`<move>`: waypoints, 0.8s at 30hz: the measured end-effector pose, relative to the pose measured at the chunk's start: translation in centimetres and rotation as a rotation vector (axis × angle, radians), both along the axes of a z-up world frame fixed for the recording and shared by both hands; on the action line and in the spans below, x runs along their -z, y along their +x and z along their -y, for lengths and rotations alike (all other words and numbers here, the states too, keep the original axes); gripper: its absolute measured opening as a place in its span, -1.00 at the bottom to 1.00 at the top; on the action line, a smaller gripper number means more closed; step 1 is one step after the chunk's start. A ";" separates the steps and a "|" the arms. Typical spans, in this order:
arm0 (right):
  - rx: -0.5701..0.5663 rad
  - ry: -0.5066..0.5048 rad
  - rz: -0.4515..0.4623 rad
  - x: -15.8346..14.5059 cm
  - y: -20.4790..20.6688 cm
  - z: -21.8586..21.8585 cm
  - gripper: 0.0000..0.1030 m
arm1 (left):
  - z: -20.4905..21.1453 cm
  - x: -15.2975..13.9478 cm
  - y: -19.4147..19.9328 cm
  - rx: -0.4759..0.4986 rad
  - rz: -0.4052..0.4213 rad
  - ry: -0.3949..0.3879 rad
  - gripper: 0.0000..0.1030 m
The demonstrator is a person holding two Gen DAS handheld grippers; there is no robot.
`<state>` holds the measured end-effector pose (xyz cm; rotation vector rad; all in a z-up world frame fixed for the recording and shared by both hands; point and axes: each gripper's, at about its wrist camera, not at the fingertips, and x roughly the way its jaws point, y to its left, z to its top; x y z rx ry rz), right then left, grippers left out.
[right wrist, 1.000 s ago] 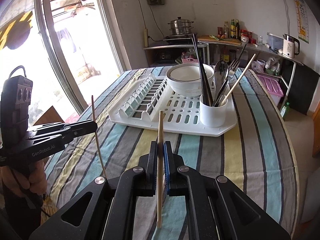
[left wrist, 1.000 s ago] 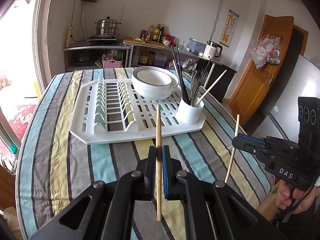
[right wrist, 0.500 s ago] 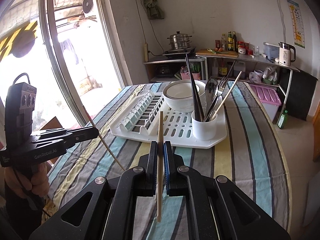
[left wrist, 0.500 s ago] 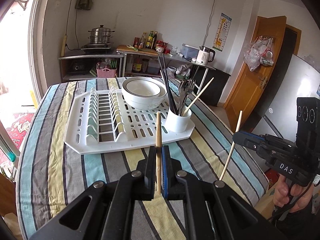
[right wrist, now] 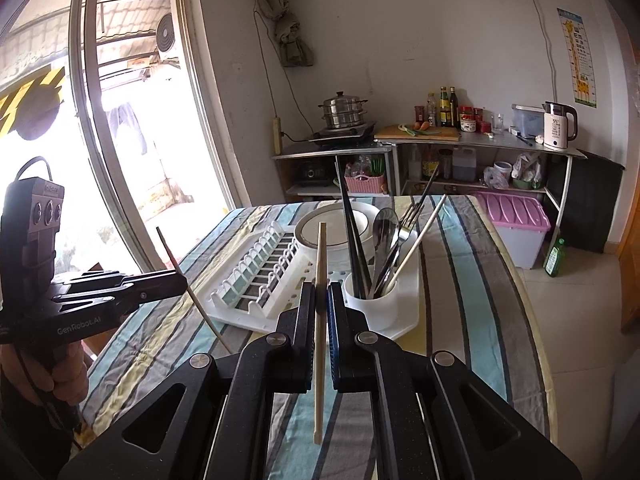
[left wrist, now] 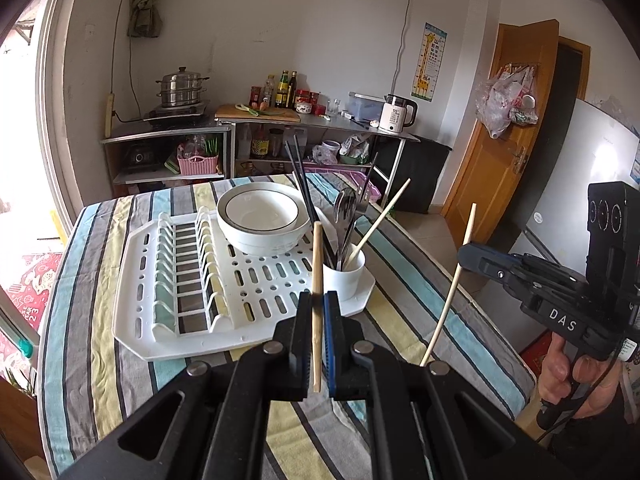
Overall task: Organize utensils
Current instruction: 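Lift and carry both wooden chopsticks over the white cup, then lower the wooden chopsticks into the white cup and open both tools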
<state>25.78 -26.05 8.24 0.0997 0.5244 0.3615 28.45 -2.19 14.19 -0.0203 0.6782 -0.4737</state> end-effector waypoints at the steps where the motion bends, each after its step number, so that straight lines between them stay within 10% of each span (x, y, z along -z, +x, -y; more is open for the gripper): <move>1: 0.003 0.005 0.006 -0.2 0.3 0.3 -0.89 | 0.3 -0.3 0.4 0.003 0.004 0.001 -0.88; 24: 0.057 0.070 0.076 -3.1 9.2 3.0 -0.89 | 5.8 -4.1 9.8 0.040 0.045 -0.025 -0.88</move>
